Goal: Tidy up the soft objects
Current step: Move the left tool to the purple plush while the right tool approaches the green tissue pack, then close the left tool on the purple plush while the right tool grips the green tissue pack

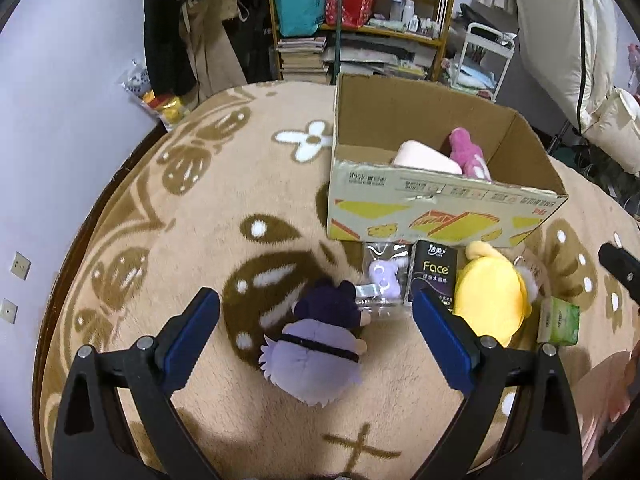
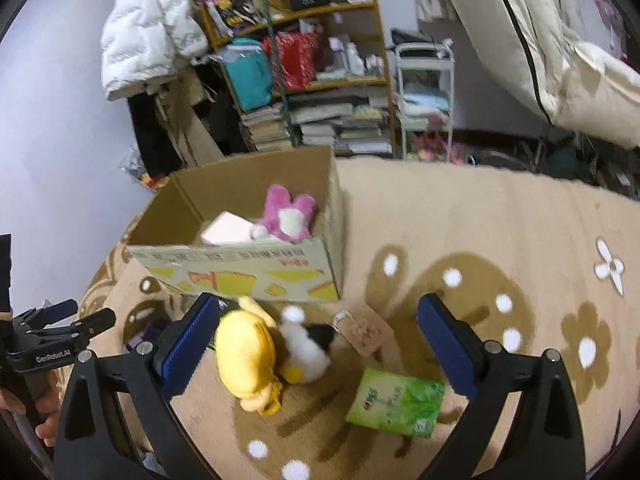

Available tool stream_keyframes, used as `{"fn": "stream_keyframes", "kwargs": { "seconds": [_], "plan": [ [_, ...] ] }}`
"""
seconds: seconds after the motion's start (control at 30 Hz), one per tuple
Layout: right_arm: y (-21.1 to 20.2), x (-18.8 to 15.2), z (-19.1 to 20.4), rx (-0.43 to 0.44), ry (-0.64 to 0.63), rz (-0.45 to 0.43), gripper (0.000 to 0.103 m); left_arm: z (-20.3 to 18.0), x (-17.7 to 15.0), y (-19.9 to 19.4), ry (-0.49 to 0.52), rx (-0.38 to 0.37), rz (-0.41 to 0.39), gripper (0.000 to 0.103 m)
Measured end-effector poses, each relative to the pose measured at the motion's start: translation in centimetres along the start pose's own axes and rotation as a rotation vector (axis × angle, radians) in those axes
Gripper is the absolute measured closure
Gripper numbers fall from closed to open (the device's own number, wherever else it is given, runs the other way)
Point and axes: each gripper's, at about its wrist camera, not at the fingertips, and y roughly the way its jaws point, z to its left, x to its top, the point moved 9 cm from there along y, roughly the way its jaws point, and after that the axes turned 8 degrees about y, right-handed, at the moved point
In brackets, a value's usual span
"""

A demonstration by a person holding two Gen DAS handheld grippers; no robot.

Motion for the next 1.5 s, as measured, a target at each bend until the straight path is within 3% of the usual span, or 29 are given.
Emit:
{"fn": "stream_keyframes", "kwargs": {
  "seconds": [0.3,0.77,1.27,1.5],
  "plan": [
    [4.0,-2.9,-3.1,-0.110,0.082,0.209,0.000,0.1,-1.6,3.0,-0.011,-0.007,0.134,0.007],
    [7.5,-6.3,-6.4,-0.196,0.196,0.416,0.000,-0.3,-3.9,6.7,-0.038,-0.049,0.291,0.007],
    [6.9,-6.0,-9.7,-0.250,0.266,0.413,0.000,-0.3,-5.3,8.5,-0.040,-0.036,0.373,0.007],
    [8.5,-7.6,-11.4,-0.299,0.314,0.502,0.001,0.2,-5.6,9.1,-0.043,-0.020,0.395,0.007]
  ]
}}
